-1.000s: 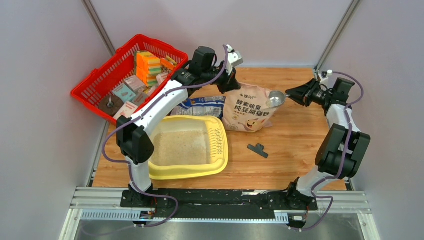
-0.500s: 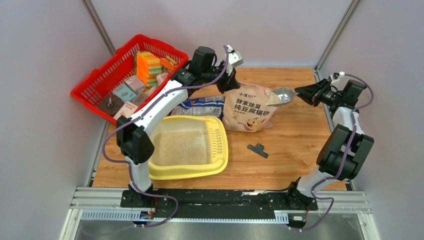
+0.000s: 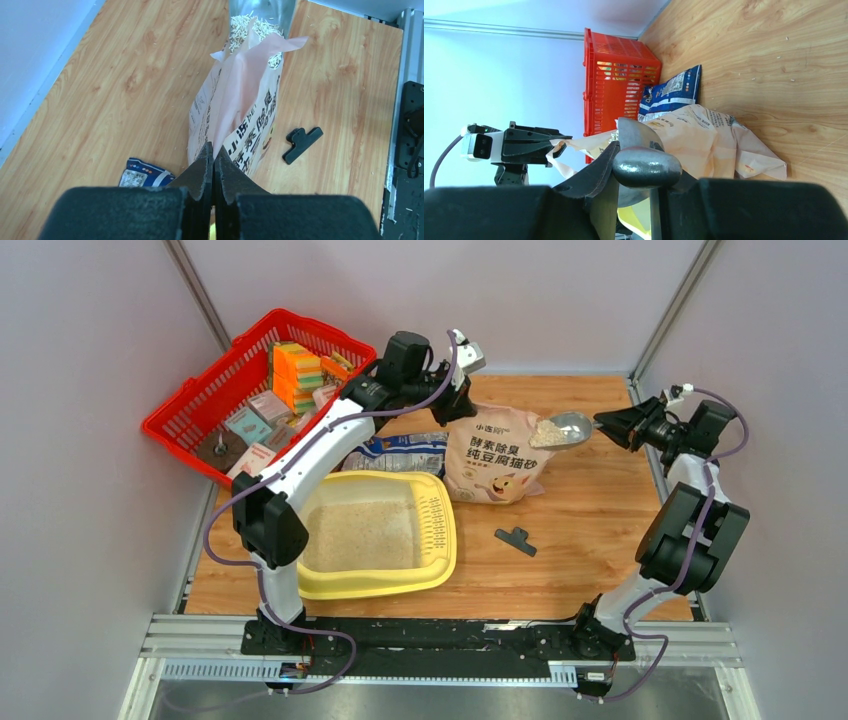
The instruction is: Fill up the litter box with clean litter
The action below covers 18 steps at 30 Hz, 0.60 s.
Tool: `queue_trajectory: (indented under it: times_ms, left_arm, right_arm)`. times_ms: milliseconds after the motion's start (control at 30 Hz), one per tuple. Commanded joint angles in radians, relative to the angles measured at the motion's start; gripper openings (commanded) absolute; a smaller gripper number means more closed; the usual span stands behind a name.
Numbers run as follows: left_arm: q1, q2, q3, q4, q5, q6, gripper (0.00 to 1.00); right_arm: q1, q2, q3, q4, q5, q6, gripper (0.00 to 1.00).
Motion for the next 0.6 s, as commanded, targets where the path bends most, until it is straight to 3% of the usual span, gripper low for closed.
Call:
queue_trajectory:
  times_ms: [0, 567]
  left_arm:
    - [0.017, -0.056, 0.078, 0.057, -0.009, 0.028, 0.00]
    - [0.017, -0.028, 0.094, 0.071, -0.044, 0.017, 0.00]
  right_arm:
    - [-0.018, -0.001, 0.003, 0.142, -0.031, 0.092, 0.00]
    - [-0.056, -0.020, 0.033, 0.136, -0.077, 0.096, 0.00]
